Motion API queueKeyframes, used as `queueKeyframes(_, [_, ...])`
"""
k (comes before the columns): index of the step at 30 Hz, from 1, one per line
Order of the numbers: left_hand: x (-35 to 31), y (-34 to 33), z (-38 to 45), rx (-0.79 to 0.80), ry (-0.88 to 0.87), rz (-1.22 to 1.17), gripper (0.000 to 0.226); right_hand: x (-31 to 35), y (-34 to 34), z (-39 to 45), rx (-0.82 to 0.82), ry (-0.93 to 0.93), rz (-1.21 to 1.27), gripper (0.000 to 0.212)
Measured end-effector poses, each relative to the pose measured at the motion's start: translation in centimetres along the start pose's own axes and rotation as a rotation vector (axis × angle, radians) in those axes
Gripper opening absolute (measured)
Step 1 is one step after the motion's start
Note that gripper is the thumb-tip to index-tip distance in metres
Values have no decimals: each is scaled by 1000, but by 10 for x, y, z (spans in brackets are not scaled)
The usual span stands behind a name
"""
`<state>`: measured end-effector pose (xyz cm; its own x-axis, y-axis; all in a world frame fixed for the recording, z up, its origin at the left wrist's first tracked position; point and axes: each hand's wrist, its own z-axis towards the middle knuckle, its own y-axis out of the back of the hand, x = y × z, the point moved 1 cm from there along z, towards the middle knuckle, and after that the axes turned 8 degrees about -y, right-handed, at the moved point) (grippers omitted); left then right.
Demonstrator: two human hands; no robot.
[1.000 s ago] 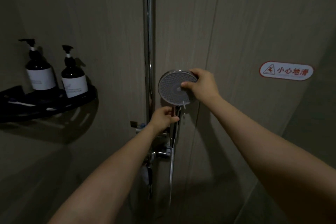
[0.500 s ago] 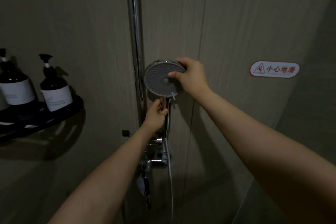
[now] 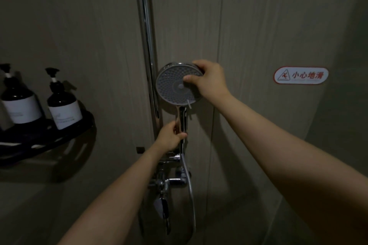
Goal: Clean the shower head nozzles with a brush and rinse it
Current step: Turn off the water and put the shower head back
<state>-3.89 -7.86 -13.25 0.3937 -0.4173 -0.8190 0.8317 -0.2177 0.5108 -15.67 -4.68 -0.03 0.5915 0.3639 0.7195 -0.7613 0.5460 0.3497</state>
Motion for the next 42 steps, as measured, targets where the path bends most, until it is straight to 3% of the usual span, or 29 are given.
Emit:
queueKeyframes(16, [-2, 0, -8, -147, -26, 128, 47, -7, 11, -7, 4, 10, 179, 28])
queueKeyframes(22, [-9, 4, -3, -56, 76, 229, 46, -10, 7, -7, 8, -56, 159, 25])
queueKeyframes(30, [-7, 1, -8, -143, 150, 151, 43, 4, -2, -5, 60, 27, 47, 27])
queueKeyframes(34, [7, -9, -23, -130, 169, 94, 45, 1, -7, -10, 258, 47, -199, 30])
queueKeyframes(42, [18, -18, -22, -145, 215, 81, 46, -12, -13, -18, 184, -24, -101, 32])
